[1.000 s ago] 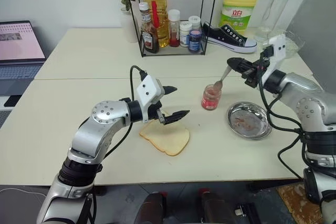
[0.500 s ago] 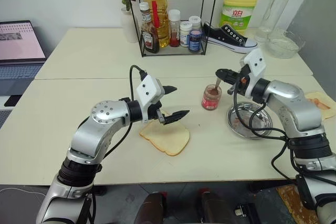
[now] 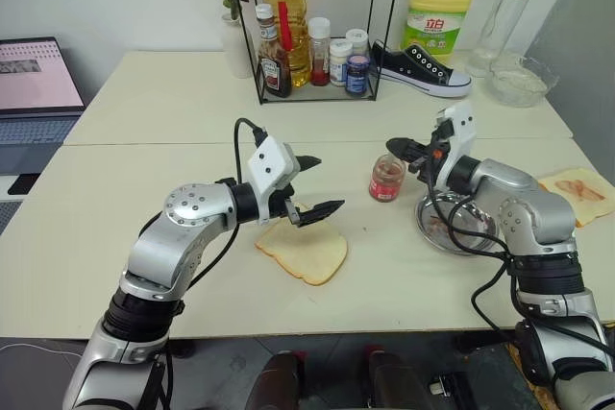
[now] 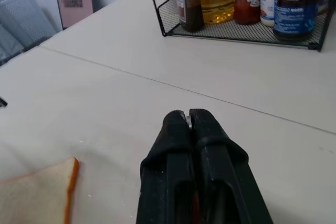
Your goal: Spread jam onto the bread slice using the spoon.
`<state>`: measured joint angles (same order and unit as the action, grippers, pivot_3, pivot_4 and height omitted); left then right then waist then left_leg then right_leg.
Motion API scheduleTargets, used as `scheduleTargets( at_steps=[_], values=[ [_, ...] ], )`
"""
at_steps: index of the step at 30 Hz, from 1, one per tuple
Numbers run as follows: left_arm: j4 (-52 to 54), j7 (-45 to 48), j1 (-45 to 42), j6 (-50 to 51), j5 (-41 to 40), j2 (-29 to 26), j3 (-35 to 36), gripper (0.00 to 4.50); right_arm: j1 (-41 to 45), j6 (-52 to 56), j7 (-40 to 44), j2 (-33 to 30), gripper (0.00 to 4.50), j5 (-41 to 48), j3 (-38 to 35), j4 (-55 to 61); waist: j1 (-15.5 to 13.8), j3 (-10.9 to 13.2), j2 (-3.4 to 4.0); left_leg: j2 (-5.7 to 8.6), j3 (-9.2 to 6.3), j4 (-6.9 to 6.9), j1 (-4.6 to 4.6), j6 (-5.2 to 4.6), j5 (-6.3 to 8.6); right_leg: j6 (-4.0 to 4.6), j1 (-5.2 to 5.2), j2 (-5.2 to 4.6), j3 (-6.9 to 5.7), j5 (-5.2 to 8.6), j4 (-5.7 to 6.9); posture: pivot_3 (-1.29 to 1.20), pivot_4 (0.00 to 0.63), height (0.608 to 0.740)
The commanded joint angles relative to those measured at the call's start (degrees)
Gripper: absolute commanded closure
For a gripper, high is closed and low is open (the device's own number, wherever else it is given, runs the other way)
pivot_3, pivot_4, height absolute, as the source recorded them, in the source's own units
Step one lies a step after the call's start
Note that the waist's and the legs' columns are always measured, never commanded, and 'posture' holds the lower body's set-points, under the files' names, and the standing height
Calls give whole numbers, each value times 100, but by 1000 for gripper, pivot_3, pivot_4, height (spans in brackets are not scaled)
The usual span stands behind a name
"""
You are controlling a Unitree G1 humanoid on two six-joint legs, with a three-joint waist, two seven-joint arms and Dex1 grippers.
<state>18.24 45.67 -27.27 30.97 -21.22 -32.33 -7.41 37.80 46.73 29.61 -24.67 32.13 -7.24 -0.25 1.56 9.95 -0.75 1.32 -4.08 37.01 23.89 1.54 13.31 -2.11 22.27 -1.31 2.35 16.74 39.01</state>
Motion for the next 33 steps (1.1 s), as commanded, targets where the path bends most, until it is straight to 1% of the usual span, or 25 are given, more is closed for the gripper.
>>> scheduleTargets(
  at_steps=[1, 10, 16, 22, 33],
  values=[
    [198, -1, -83, -51, 13, -43, 89, 0, 249, 404, -272, 82, 4463, 381, -412, 259, 3, 0, 0, -1, 0, 0, 0, 0, 0, 0, 0, 0, 0, 0, 0, 0, 150, 740],
    [95, 49, -186, -92, 42, -58, 77, 0, 603, 1397, -1262, 410, 4463, 1111, -1485, -4, 6, 0, 0, -1, 2, -1, 0, -1, 0, 0, 1, 1, -1, 0, 2, 0, 150, 740],
    [49, 101, -218, -118, 56, -75, 65, 0, 722, 1736, -1789, 543, 4463, 1500, -2038, -68, 8, 0, 1, -1, 4, -2, 0, -1, 0, 0, 1, 2, 0, 0, 2, 0, 150, 740],
    [-15, 203, -234, -143, 74, -133, 100, 0, 656, 1853, -1975, 483, 4463, 1665, -2216, -12, 9, 0, 1, -1, 5, -2, 0, -1, 0, 0, 2, 2, 0, 0, 3, 0, 150, 740],
    [-137, 351, -302, -213, 103, -193, 116, 0, 570, 1660, -1827, 317, 4463, 1613, -2073, 124, 12, 0, 1, -1, 7, -3, 1, -1, 1, 0, 2, 3, -1, 0, 3, 0, 150, 740]
  ],
)
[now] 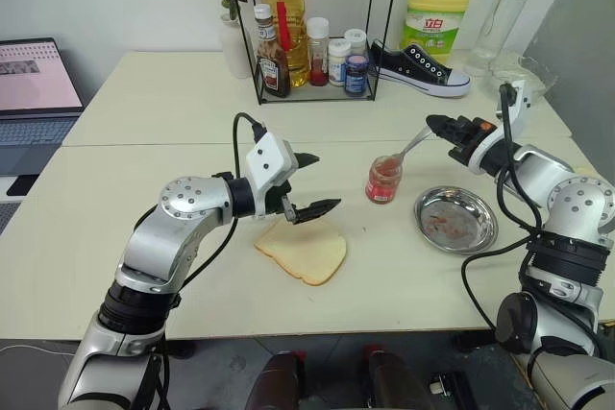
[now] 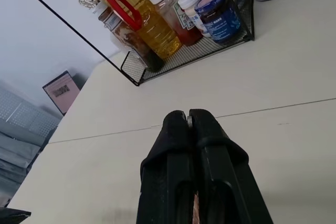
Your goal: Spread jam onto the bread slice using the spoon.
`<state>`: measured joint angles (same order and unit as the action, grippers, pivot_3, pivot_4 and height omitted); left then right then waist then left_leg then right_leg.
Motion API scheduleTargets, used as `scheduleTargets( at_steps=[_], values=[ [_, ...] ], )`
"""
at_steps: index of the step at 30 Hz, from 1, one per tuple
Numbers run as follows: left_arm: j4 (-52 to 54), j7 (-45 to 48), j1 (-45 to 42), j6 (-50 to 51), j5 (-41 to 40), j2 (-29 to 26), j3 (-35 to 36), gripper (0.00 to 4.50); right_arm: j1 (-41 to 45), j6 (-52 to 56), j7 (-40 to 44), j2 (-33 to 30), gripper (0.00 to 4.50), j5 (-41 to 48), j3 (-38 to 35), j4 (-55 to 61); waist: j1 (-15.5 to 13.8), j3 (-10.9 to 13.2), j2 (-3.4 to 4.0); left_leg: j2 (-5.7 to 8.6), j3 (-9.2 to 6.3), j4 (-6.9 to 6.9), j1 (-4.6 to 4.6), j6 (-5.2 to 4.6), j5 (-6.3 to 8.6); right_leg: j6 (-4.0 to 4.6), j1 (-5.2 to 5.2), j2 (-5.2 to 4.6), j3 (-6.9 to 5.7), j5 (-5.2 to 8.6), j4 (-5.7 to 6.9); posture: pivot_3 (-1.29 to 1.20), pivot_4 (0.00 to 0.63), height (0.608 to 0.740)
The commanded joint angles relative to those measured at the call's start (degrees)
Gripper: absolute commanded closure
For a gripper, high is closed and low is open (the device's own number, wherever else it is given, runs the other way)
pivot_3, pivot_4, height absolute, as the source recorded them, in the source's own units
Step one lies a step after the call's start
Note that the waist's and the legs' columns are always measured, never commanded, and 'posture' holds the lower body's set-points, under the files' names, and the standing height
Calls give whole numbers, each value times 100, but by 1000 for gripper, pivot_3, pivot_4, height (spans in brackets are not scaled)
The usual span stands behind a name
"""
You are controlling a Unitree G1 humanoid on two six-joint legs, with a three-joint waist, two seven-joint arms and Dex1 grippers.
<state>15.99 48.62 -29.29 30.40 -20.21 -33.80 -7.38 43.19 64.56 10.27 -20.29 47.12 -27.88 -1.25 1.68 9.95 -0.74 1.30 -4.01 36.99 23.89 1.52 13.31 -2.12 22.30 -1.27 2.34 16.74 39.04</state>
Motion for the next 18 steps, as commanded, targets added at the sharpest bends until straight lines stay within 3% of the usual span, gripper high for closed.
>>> scheduleTargets(
  at_steps=[1, 10, 18],
  values=[
    [81, 67, -100, -163, 4, -50, 115, 0, 34, -113, 75, -114, 4463, 134, -42, 218, -1, 0, 0, 0, 0, 0, 0, 0, 0, 0, 0, 0, 0, 0, 0, 0, 150, 740],
    [82, 151, -41, -213, -10, -93, 161, 0, 78, -52, -149, -54, 4463, 378, -280, 144, -1, 0, 0, 0, 0, 0, 0, 0, 0, 0, 0, 0, 1, 0, 0, 0, 150, 740],
    [161, 386, 94, -194, -200, -308, 424, 0, 366, 334, -914, 363, 4463, 1595, -989, 31, 10, 1, 1, -1, 1, -2, 0, 0, 0, 0, 1, 0, 2, 0, 0, 0, 150, 740]
  ],
)
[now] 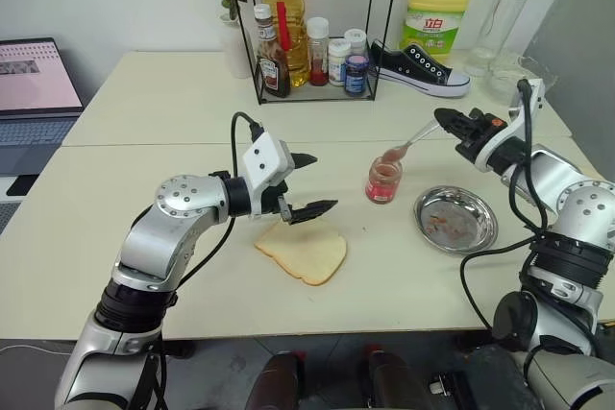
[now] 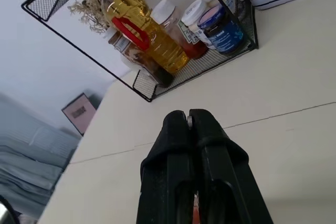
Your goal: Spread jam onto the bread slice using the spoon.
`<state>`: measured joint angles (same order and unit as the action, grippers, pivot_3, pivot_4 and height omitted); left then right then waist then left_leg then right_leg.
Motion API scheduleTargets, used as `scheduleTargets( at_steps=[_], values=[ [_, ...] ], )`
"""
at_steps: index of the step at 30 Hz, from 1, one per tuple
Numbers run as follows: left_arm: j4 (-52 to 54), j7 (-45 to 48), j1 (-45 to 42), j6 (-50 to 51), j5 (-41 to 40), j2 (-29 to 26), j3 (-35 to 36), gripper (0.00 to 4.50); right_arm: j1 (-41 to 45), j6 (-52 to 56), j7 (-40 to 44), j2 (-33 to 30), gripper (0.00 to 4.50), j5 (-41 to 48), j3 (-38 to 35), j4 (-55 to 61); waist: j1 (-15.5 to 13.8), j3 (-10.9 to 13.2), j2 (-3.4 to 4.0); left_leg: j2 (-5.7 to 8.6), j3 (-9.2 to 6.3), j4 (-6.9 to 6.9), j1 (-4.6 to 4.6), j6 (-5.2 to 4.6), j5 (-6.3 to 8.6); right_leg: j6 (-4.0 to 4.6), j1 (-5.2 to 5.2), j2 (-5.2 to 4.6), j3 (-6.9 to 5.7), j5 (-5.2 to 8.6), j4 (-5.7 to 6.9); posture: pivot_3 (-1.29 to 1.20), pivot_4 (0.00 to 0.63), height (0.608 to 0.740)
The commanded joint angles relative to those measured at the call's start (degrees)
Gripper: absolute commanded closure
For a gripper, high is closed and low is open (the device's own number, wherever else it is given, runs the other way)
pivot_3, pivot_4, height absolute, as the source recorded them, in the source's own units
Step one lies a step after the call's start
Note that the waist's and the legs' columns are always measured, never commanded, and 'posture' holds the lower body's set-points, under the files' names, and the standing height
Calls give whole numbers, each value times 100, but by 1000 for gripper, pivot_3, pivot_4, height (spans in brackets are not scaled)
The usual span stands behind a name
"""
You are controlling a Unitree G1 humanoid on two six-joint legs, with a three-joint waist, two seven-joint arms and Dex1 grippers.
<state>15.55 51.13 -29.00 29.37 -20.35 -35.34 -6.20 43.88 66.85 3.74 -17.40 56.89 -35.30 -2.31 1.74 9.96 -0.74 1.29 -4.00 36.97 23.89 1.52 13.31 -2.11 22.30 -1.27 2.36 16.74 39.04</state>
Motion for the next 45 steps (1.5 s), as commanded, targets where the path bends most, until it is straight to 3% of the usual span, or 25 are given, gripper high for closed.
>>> scheduleTargets(
  at_steps=[1, 7, 11, 17, 26, 36, 45],
  values=[
    [224, 172, 97, -83, -222, -190, 353, 0, 327, 129, -349, 100, 4463, 744, -259, 148, 7, 1, 2, 0, 0, -1, 0, 0, 0, 0, 0, 0, 0, 0, 0, 0, 150, 740],
    [740, 522, 1035, 151, -725, -874, 1142, 0, 528, 310, -636, 385, 4463, 1348, 271, 525, 38, 5, 9, -9, 1, -4, 0, -1, 0, 1, 5, -1, 2, 1, -1, 0, 150, 740],
    [1127, 460, 1951, 309, -1008, -1091, 1744, 0, 472, 324, -412, 482, 4463, 1301, 983, 857, 70, 6, 12, -13, -1, -8, -1, -1, 0, 4, 6, -2, 3, 2, -1, 0, 150, 740],
    [2282, 189, 3847, 507, -1347, -962, 2714, 0, -109, -177, 891, 159, 4463, 252, 2948, 1792, 35, 7, 12, -13, -8, -8, 1, -1, 1, 7, 4, -14, 4, 4, -8, 0, 150, 740],
    [2537, -430, 5195, -110, -866, -325, 2806, 0, -747, -2073, 2496, -353, 4463, -1825, 4885, 2039, 5, 4, 7, -8, -11, -6, -9, 0, 1, 7, -3, -24, -2, 4, -8, 0, 150, 740],
    [2629, -538, 5267, -241, -879, -322, 2675, 0, -814, -3102, 3114, -83, 4463, -2898, 5422, 1746, -2, 3, 6, -9, -16, -7, -10, 1, 1, 8, -3, -23, -6, 4, -6, 0, 150, 740],
    [2521, -514, 5092, -180, -959, -426, 2771, 0, -528, -3015, 3314, 73, 4463, -2925, 5009, 1542, -5, 3, 6, -8, -16, -6, -10, 1, 1, 8, -3, -23, -6, 4, -6, 0, 150, 740]
  ],
)
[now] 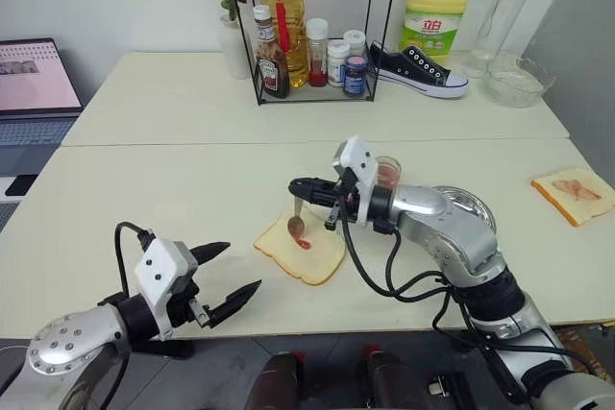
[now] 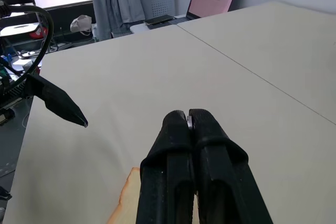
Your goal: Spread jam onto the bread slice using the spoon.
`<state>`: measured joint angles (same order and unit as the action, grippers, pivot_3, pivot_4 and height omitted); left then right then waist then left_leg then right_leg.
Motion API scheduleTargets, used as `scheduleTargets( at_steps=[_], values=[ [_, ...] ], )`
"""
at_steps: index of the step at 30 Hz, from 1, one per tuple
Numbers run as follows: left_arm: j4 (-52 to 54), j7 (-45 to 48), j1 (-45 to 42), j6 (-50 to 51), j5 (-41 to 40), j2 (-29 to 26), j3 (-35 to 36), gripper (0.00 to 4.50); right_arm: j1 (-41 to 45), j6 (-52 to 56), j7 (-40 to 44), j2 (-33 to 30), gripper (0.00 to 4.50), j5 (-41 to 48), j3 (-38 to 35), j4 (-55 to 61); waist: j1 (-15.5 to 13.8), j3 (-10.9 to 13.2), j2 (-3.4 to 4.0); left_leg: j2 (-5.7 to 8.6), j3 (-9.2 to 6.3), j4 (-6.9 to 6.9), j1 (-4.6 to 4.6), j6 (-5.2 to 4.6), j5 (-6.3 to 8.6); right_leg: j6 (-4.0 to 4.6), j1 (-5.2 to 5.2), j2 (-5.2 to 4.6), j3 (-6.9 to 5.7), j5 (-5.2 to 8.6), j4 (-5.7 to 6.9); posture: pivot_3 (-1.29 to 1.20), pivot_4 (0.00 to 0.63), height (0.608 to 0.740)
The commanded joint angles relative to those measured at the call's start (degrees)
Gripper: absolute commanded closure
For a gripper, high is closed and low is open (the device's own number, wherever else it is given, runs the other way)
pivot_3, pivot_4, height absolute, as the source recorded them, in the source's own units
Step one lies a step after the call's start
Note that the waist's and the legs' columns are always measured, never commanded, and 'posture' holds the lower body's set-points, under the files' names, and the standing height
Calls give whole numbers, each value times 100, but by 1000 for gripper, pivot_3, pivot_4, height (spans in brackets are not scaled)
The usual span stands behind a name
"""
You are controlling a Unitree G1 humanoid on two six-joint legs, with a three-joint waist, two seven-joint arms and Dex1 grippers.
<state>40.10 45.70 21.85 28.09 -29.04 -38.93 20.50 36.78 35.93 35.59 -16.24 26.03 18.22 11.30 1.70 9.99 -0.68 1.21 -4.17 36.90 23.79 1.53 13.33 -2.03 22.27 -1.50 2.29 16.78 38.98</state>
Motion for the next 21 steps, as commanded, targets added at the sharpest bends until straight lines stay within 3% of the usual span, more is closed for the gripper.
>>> scheduleTargets(
  at_steps=[1, 11, 14, 21],
  values=[
    [54, 62, 52, -73, -76, -83, 108, 0, 209, 190, 126, -58, 4463, 229, -446, 204, -2, 0, 0, 0, -1, 0, 1, 0, 0, 0, 0, 0, -1, 0, 0, 0, 150, 740],
    [24, -35, 81, 354, -618, -18, 306, 0, 418, 2740, -1172, 1019, 4463, 2232, -2272, -402, 8, 0, 0, -1, -1, -2, 0, 0, 0, 1, -1, 0, 1, 0, 1, 0, 150, 740],
    [59, -30, 123, 447, -717, -66, 289, 0, 485, 2855, -1566, 1402, 4463, 2295, -2650, -1276, 14, -2, -2, 0, 0, -2, 0, 0, 0, 1, -1, 0, 0, 0, 1, 0, 150, 740],
    [103, -103, -15, 562, -805, -127, 244, 0, 488, 2571, -1417, 1401, 4463, 1951, -2548, -2010, 9, 0, 1, 3, 5, -2, 0, -1, 0, 1, 0, 5, 1, 0, 1, 0, 150, 740]
  ],
)
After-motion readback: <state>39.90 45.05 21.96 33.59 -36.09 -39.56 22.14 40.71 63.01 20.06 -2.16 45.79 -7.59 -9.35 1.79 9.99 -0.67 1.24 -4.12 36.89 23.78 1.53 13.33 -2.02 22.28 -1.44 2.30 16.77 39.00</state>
